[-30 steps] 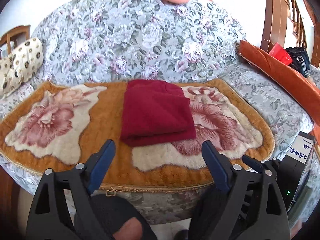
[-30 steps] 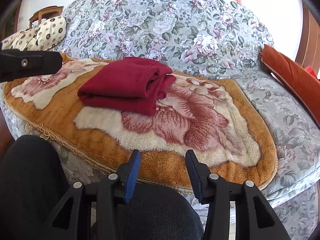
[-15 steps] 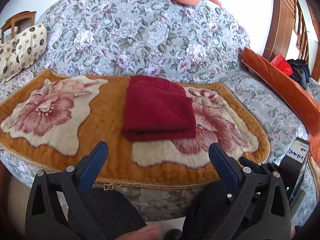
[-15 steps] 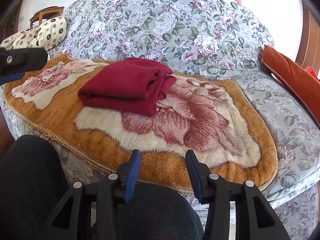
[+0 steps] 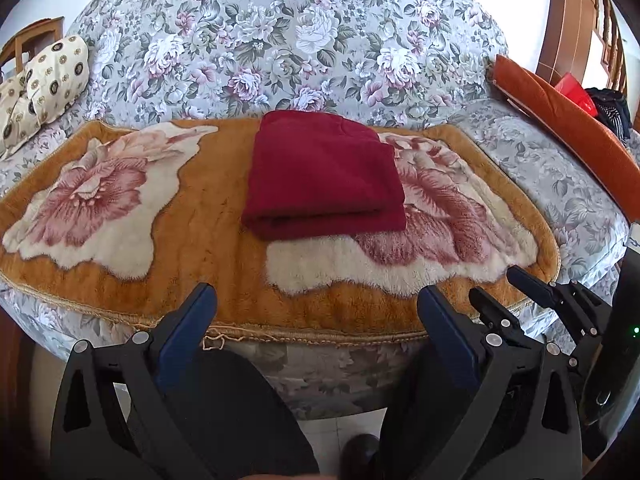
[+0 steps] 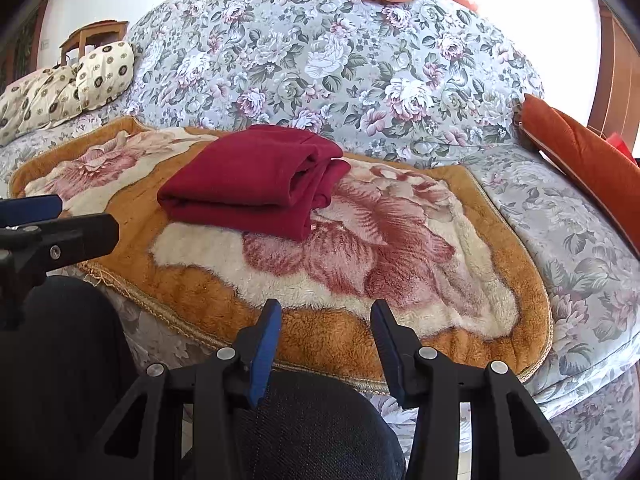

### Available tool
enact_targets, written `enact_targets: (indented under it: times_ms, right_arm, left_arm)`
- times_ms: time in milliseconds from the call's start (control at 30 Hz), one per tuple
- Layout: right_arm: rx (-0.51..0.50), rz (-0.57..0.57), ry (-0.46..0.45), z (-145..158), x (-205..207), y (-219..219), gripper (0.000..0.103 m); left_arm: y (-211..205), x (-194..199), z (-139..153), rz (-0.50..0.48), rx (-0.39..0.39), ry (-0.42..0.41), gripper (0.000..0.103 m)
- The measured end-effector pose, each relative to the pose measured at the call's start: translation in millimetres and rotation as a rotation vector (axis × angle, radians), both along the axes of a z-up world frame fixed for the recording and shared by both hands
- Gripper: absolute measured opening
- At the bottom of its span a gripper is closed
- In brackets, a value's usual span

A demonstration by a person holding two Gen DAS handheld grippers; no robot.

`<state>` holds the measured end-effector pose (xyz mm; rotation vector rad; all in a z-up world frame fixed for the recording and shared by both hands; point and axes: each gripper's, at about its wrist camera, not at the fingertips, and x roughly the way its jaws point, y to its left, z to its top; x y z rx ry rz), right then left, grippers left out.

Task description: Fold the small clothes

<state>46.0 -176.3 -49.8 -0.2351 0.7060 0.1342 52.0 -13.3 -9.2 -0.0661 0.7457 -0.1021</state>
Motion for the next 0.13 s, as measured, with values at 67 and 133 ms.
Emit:
enact_targets:
  times_ms: [67, 133]
  right_arm:
    - [-0.005, -0.001, 0.005, -0.9, 1.1, 0.9, 0.044]
    - [-0.009, 0.001, 0.003, -1.0, 0.2, 2.0, 0.044]
  left_arm:
    - [2.8, -2.2, 2.6, 0.021, 0.021, -0.031, 0.101]
    - [6.0, -1.7, 3.4, 0.025, 0.017, -0.029, 0.101]
